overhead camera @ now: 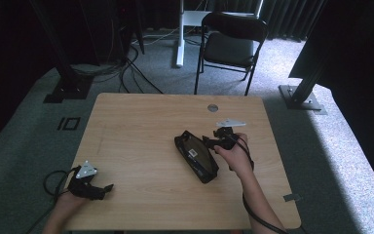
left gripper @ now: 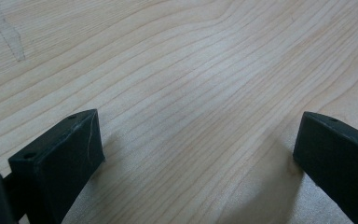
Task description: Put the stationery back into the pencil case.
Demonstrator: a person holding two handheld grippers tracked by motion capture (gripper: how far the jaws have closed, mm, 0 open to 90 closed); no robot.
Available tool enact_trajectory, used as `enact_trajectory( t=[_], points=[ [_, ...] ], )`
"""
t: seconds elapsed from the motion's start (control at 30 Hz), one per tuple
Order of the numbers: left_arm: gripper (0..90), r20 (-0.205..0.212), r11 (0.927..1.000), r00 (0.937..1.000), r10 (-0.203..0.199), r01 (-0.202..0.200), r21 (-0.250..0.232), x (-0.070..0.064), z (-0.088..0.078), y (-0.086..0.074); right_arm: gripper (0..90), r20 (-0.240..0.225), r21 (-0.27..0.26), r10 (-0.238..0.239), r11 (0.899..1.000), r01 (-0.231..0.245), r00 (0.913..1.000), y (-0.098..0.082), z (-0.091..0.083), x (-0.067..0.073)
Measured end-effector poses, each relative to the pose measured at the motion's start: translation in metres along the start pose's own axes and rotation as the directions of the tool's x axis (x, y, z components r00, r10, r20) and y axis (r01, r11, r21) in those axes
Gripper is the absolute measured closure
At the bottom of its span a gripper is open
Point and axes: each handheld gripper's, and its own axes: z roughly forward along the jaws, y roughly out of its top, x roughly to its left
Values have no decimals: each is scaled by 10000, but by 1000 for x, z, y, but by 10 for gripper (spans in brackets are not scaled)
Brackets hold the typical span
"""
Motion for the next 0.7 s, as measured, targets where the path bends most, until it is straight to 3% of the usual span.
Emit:
enact_trajectory(
  t=[0.43, 0.7],
  points=[
    [16, 0, 10000, 10000, -7, 7, -6, 0, 0, 0, 340, 751, -344, 729, 9969, -705, 9945, -18, -7, -32],
    [16, 1, 10000, 10000, 0, 0, -1, 0, 0, 0, 312, 1268, -126, 1109, 9938, -1102, 9857, -41, -8, -51]
  ],
)
